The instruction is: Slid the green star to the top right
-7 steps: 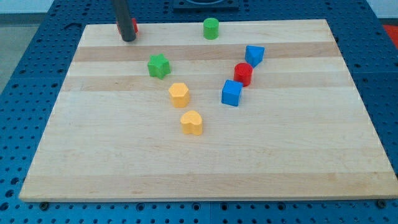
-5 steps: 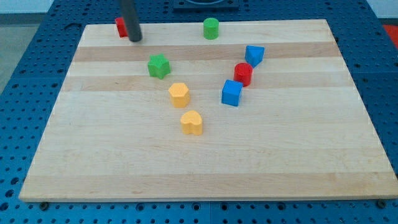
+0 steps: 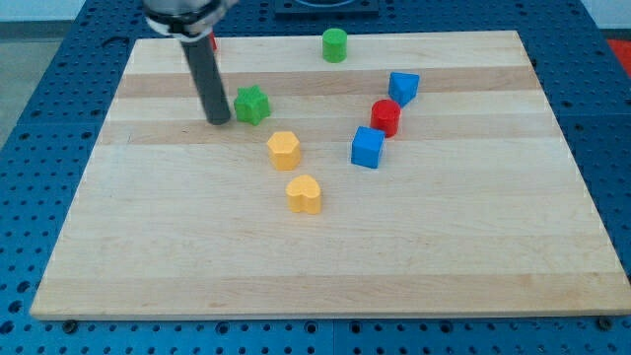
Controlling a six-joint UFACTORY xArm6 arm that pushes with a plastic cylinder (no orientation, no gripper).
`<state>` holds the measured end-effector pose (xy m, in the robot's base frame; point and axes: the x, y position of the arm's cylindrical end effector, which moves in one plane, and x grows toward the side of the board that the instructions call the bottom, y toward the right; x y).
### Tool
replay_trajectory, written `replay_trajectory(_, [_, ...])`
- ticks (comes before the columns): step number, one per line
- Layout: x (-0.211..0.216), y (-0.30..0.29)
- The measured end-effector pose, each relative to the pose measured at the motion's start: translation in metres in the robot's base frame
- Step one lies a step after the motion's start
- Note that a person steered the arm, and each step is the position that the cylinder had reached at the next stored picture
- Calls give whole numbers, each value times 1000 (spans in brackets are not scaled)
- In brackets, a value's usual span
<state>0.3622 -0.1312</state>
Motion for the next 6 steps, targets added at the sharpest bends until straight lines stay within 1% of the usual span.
replay_trajectory(1, [-9,31])
replay_trajectory(2, [-29,43])
replay_trajectory(3, [-42,69])
replay_trajectory(6, [-78,154])
